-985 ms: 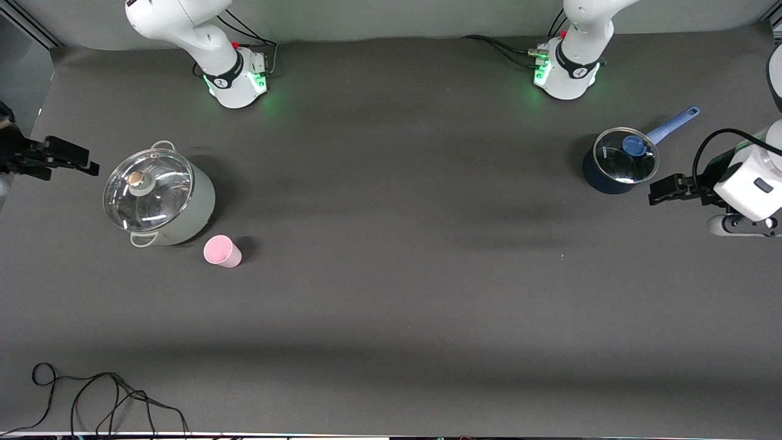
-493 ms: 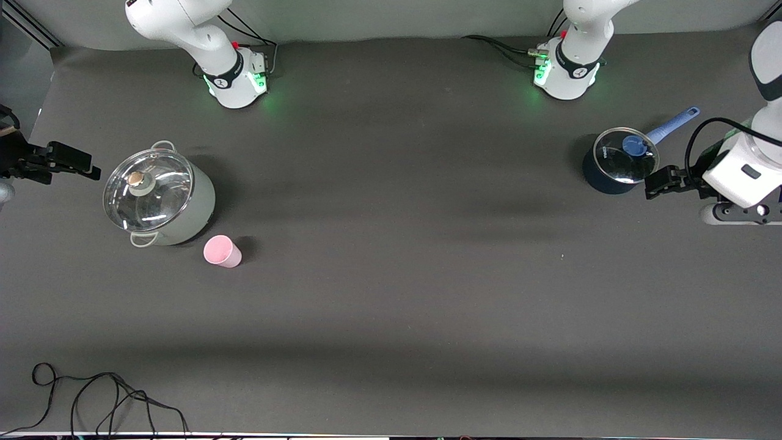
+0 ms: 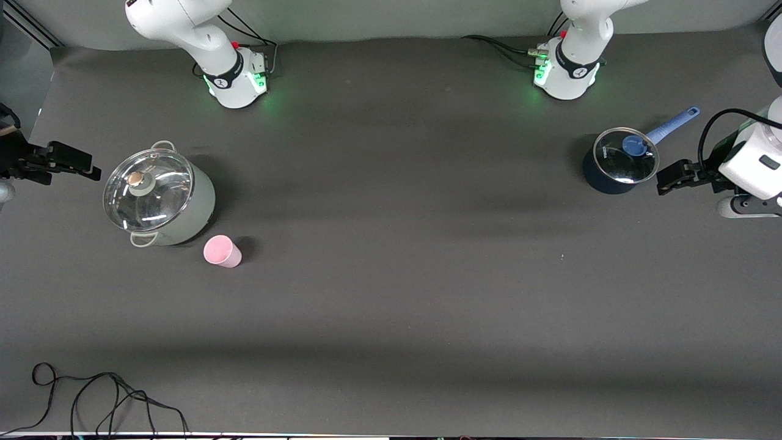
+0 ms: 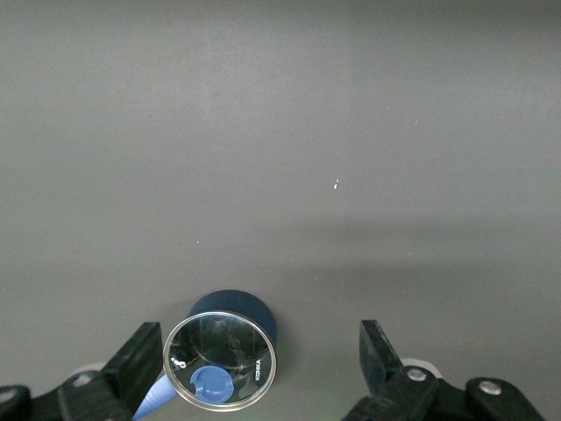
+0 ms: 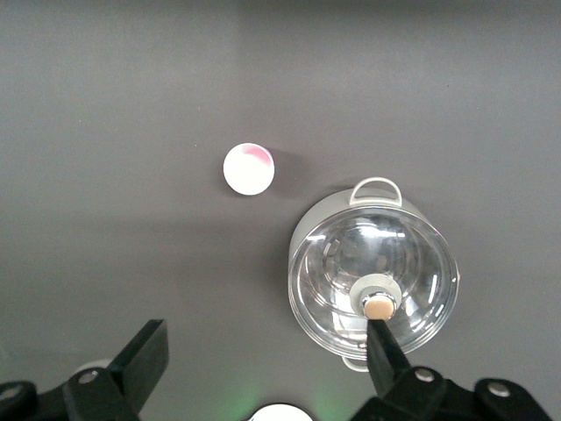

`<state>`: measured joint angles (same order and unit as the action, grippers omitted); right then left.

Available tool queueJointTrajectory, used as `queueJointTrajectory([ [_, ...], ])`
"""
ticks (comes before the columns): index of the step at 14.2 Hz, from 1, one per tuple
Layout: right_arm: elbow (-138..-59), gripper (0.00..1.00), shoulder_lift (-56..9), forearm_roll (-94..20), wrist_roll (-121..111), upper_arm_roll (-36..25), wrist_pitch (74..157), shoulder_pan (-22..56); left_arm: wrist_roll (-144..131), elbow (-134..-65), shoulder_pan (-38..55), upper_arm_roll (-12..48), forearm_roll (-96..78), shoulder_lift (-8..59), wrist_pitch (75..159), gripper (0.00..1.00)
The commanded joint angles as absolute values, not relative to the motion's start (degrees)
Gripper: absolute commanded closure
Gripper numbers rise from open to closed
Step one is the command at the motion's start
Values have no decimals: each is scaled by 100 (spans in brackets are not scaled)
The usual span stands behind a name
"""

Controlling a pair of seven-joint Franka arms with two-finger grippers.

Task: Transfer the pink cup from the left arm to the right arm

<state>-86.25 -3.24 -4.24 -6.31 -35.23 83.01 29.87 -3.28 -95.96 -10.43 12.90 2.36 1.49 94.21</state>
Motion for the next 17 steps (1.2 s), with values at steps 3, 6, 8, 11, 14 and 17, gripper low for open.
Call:
queueJointTrajectory([
  [3,-8517,1,-360,-299,-650,-3043,8288,2551,-150,-9563,492,-193,71,62,9404,0],
  [6,-8525,1,-334,-299,-642,-2270,8279,1787,-132,-9562,466,-193,44,62,9404,0],
  [8,-8534,0,-299,-290,-642,-1673,8279,1225,-123,-9562,457,-202,-61,62,9413,0],
  [11,-8552,0,-273,-290,-642,-759,8271,293,-132,-9571,457,-202,-70,62,9422,0],
  [14,-8578,0,-194,-106,-633,-326,8262,-43,-132,-9571,457,-193,-62,35,9378,0],
  [17,-8657,0,-105,-62,-642,-79,8297,-281,-132,-9554,457,-193,-9,-35,9299,0],
])
